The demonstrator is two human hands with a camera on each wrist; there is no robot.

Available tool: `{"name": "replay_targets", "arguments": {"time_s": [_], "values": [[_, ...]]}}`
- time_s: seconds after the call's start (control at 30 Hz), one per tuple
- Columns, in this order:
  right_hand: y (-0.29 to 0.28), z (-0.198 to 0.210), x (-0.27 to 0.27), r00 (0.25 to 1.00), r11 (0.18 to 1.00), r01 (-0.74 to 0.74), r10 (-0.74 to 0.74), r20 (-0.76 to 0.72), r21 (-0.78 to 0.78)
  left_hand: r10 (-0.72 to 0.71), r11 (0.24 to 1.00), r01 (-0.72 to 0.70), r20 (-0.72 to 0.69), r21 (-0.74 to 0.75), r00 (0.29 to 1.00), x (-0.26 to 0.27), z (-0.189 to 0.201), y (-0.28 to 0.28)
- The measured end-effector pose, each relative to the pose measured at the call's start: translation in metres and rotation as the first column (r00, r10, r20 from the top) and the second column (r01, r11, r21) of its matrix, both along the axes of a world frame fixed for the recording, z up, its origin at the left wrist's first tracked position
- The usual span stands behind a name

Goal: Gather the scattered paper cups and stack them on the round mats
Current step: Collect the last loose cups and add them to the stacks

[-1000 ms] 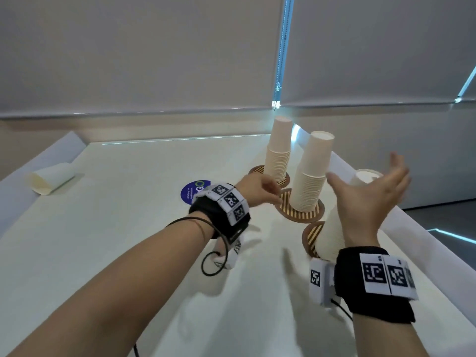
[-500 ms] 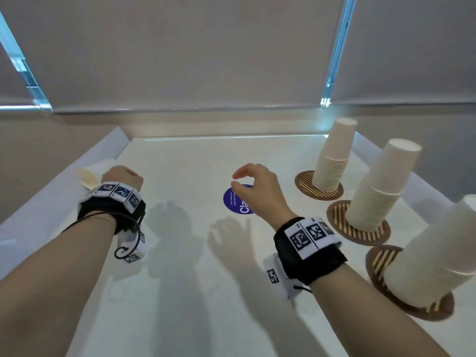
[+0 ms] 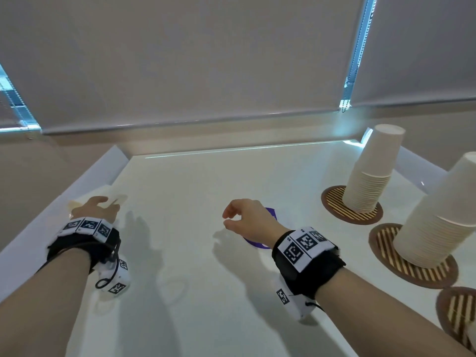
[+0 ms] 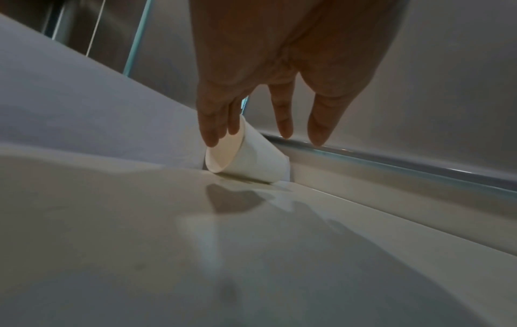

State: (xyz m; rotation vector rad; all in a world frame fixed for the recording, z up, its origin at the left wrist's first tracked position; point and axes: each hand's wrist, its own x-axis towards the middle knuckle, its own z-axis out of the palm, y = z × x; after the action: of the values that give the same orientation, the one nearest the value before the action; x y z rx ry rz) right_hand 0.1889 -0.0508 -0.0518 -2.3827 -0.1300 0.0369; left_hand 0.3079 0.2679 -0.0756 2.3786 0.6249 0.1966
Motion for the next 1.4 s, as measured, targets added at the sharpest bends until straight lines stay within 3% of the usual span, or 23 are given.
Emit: {"name": "replay_targets", "arguments": {"time_s": [0.17, 0.33, 0.4, 0.47, 0.57, 0.63, 0.7, 0.77, 0.83, 1.0, 1.07, 1.17, 1.2, 1.27, 1.33, 1.4], "values": [[-0.005, -0.008, 0.006, 1.0, 0.999, 0.0, 0.0, 0.003, 0.045, -0.047, 0.999, 0.048, 0.057, -0.015, 0.997, 0.01, -0.008, 0.009], [-0.006, -0.006, 0.006, 1.0, 0.991, 0.005, -0.007, 0.019, 0.137, 0.06, 0.986, -0.029, 0.19, -0.164, 0.98, -0.002, 0.008, -0.015], [-0.004, -0.002, 0.002, 1.0, 0.981, 0.005, -0.005, 0.003, 0.195, 0.056, 0.962, 0.015, 0.251, -0.272, 0.966, -0.014, 0.016, -0.037], [-0.001, 0.001, -0.002, 0.999, 0.96, 0.021, -0.013, -0.03, 0.279, 0.02, 0.841, 0.147, 0.301, -0.521, 0.953, -0.021, 0.024, -0.067], [0.0, 0.007, -0.011, 0.996, 0.884, 0.074, -0.041, -0.079, 0.462, -0.1, 0.576, 0.297, 0.296, -0.761, 0.95, -0.037, 0.035, -0.128], [-0.004, 0.013, -0.019, 0.996, 0.838, 0.088, -0.092, -0.019, 0.538, -0.251, 0.431, 0.387, 0.303, -0.815, 0.919, -0.059, 0.044, -0.173], [-0.011, 0.021, -0.025, 0.976, 0.77, 0.119, -0.206, 0.069, 0.627, -0.369, 0.356, 0.43, 0.298, -0.829, 0.88, -0.084, 0.051, -0.21], [-0.026, 0.031, -0.034, 0.931, 0.706, 0.155, -0.339, 0.138, 0.691, -0.434, 0.258, 0.423, 0.287, -0.869, 0.854, -0.112, 0.061, -0.244], [-0.046, 0.042, -0.046, 0.886, 0.694, 0.21, -0.433, 0.166, 0.688, -0.459, 0.178, 0.4, 0.284, -0.899, 0.842, -0.133, 0.07, -0.274], [-0.095, 0.066, -0.072, 0.764, 0.648, 0.351, -0.616, 0.194, 0.676, -0.561, 0.37, 0.588, 0.331, -0.72, 0.759, -0.153, 0.084, -0.327], [-0.114, 0.08, -0.085, 0.707, 0.615, 0.355, -0.669, 0.229, 0.704, -0.652, 0.4, 0.702, 0.355, -0.589, 0.67, -0.166, 0.097, -0.349], [-0.141, 0.104, -0.105, 0.597, 0.639, 0.407, -0.727, 0.339, 0.653, -0.761, 0.402, 0.851, 0.394, -0.339, 0.516, -0.186, 0.116, -0.378], [-0.148, 0.112, -0.111, 0.543, 0.649, 0.426, -0.741, 0.395, 0.63, -0.771, 0.39, 0.877, 0.422, -0.28, 0.477, -0.194, 0.124, -0.387], [-0.163, 0.125, -0.12, 0.417, 0.637, 0.449, -0.77, 0.483, 0.627, -0.774, 0.293, 0.923, 0.505, -0.248, 0.382, -0.207, 0.137, -0.405], [-0.176, 0.132, -0.126, 0.305, 0.585, 0.453, -0.811, 0.499, 0.673, -0.776, 0.191, 0.949, 0.554, -0.249, 0.302, -0.216, 0.148, -0.423], [-0.19, 0.134, -0.129, 0.205, 0.532, 0.461, -0.843, 0.497, 0.71, -0.782, 0.142, 0.964, 0.571, -0.225, 0.248, -0.219, 0.15, -0.441]]}}
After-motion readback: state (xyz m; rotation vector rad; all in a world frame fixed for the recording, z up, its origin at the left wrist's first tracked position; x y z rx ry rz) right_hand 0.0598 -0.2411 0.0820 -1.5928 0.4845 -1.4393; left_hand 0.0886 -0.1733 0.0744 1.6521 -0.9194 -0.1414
